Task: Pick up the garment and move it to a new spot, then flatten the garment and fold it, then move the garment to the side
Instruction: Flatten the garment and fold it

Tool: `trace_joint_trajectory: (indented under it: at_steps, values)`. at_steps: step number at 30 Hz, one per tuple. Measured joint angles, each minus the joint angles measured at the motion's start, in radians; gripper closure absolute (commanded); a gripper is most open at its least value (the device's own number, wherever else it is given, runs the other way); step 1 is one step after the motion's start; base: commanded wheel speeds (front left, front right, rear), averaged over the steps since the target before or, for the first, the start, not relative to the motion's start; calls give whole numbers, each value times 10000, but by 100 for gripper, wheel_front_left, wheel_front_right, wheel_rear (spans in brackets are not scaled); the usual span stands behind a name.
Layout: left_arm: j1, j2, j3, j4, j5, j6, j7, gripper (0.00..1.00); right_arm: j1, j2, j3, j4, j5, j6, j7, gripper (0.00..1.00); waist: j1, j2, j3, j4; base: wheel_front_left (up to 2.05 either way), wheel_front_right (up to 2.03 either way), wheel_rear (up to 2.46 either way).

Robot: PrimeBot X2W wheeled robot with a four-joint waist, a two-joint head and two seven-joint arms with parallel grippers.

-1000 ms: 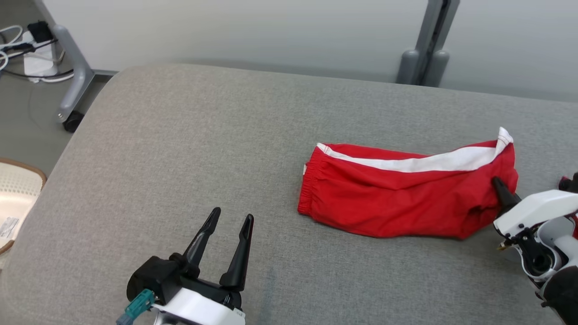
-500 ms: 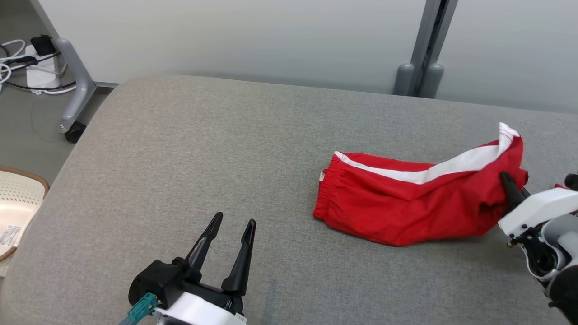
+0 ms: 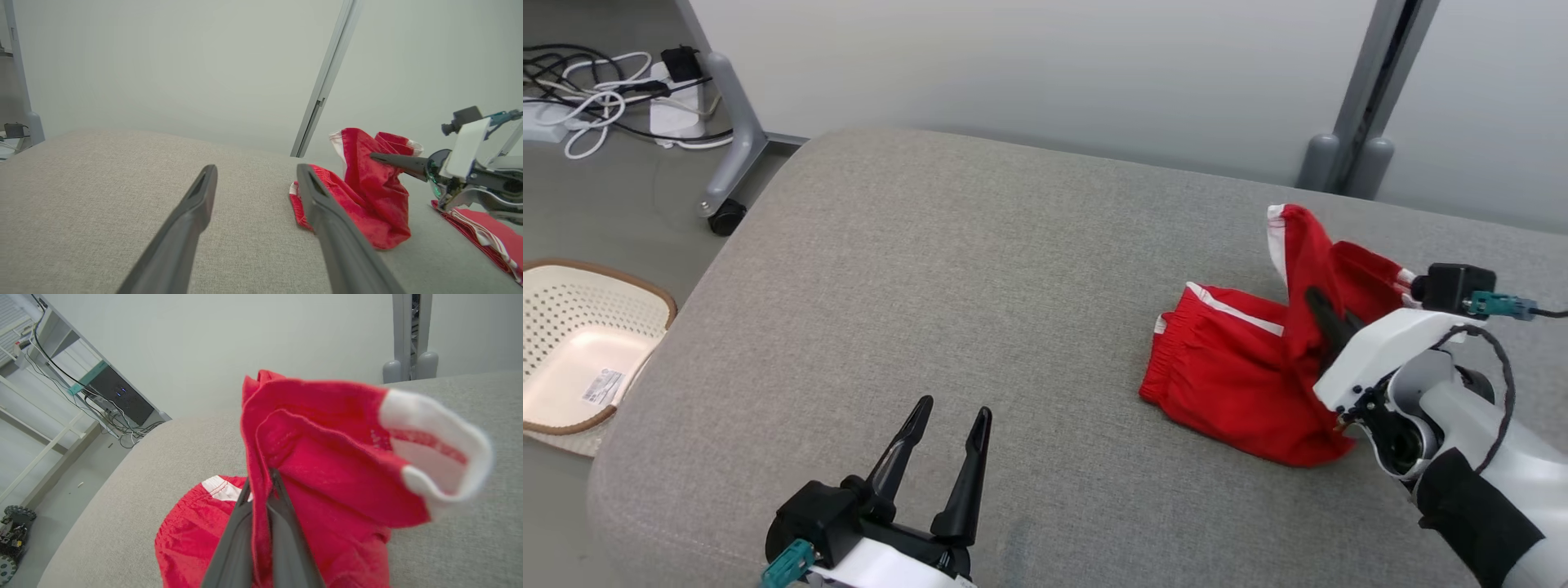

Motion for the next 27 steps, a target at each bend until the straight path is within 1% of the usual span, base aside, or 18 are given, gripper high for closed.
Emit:
trace_joint_trajectory:
  at_steps: [7,11,12,14,15,16,17,18,19,20,24,27]
  values:
    - [-20,-19,0,134,-71,17,0,0,-405,744,809,972,-514,0,1066,100,0,0,112,596,0,0,0]
    - [-38,-29,-52,205,-88,13,0,0,-523,1043,1047,1375,-610,0,1459,100,0,0,170,824,0,0,0]
    - [-40,-29,-58,222,-94,13,0,0,-554,1126,1078,1453,-608,0,1523,96,0,1,186,856,0,0,0]
    - [-48,-33,-67,240,-125,13,0,0,-599,1287,1133,1555,-604,0,1657,80,0,0,222,892,0,0,0]
    - [-53,-35,-65,244,-127,13,0,0,-621,1354,1170,1590,-604,0,1691,75,0,0,239,896,0,0,0]
    - [-59,-35,-61,247,-138,13,0,0,-643,1425,1197,1613,-606,0,1714,66,0,0,255,890,0,0,0]
    - [-70,-36,-59,255,-138,15,0,0,-654,1492,1227,1624,-606,0,1743,60,0,0,265,877,0,0,0]
    - [-85,-38,-58,263,-146,15,0,0,-656,1547,1283,1634,-612,0,1808,42,0,0,272,857,0,0,0]
    - [-100,-38,-59,284,-151,15,0,0,-655,1603,1323,1639,-616,0,1810,2,0,0,276,830,0,0,0]
    - [-111,-38,-59,311,-151,15,0,0,-655,1647,1335,1632,-610,0,1806,0,0,0,278,797,0,0,0]
    - [-156,-42,-40,372,-151,29,0,0,-648,1776,1432,1536,-593,0,1789,0,0,0,237,619,0,0,0]
    - [-156,-44,-23,418,-150,42,0,0,-633,1747,1461,1191,-522,0,1733,0,0,0,147,441,0,0,0]
